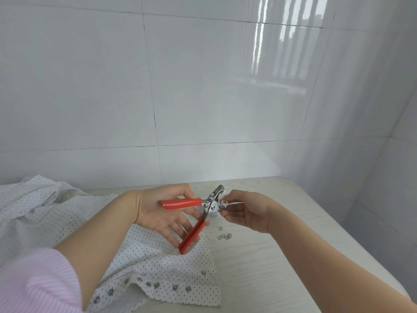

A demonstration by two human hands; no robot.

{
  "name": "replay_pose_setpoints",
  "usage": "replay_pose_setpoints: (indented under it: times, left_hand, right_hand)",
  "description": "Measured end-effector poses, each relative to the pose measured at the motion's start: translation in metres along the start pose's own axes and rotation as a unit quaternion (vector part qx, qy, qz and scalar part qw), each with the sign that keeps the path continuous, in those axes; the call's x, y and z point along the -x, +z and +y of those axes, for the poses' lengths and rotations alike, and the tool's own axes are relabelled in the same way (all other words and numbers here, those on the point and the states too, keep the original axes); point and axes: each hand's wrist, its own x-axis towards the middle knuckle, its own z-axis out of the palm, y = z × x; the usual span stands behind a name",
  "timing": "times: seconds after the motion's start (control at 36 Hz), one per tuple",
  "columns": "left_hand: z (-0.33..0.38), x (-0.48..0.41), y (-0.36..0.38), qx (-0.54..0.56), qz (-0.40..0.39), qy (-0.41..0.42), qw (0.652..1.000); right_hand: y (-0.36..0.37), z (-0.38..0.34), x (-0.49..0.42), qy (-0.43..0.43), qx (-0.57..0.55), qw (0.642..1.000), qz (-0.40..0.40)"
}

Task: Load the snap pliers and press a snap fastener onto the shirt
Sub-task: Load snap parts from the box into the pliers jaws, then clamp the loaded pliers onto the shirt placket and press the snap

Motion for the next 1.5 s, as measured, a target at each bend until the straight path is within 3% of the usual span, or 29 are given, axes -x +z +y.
replay_pose_setpoints:
  times: [0.11, 0.19, 0.53, 0.92, 1.33, 1.5]
  left_hand:
    - [0.001, 0.000, -0.002, 0.003, -0.075, 0.009, 0.997]
    - [0.000, -0.002, -0.003, 0.010, -0.083, 0.022, 0.996]
    - [-0.003, -0.022, 0.009, 0.046, 0.018, 0.063, 0.997]
    - [-0.004, -0.048, 0.034, 0.118, 0.209, 0.074, 0.968]
    - [-0.001, -0.052, 0.048, 0.154, 0.222, 0.103, 0.957]
    - [-0.001, -0.052, 0.051, 0.118, 0.225, 0.094, 0.963]
  right_hand:
    - [-0.001, 0.000, 0.000, -0.008, -0.010, 1.000, 0.010]
    - [-0.001, 0.002, 0.001, -0.010, -0.016, 1.000, 0.022]
    - [0.006, 0.023, 0.007, -0.030, -0.012, 0.999, 0.029]
    - [0.008, 0.012, 0.019, -0.009, 0.072, 0.995, -0.061]
    - [0.003, 0.005, 0.018, -0.015, 0.151, 0.984, -0.092]
    - [0.003, 0.001, 0.019, -0.012, 0.153, 0.984, -0.090]
